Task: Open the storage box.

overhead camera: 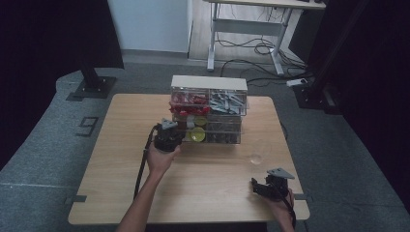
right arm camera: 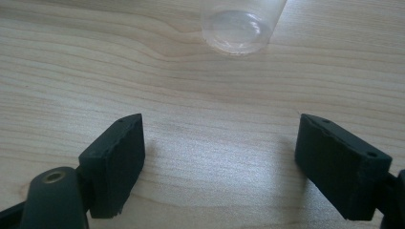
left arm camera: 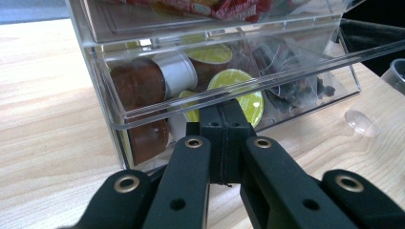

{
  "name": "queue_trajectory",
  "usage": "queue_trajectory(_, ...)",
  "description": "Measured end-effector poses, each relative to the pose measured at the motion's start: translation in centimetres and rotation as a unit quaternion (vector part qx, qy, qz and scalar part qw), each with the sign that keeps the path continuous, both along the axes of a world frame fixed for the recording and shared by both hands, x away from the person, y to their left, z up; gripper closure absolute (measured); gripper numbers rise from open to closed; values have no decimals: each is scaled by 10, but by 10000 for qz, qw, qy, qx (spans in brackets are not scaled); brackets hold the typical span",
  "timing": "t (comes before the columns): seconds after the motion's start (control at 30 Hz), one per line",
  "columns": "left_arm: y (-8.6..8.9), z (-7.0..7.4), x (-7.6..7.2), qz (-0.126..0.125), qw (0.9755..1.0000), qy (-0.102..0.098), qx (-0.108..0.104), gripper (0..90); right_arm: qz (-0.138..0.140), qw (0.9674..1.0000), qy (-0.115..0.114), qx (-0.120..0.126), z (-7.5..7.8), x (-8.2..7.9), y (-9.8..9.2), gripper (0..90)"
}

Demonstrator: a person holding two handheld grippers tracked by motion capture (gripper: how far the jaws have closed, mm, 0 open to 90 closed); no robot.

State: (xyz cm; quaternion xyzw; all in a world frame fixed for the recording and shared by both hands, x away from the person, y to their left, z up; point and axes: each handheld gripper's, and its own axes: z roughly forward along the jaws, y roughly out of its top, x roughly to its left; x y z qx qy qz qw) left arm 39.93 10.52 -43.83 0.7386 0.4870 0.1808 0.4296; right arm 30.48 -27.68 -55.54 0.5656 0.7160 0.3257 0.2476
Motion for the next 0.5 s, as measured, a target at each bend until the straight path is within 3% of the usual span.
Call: queue_trajectory(0.5, 4, 11, 7, 102, 9999, -86, -70, 900, -5, 10000, 7, 7, 0, 0, 0, 175)
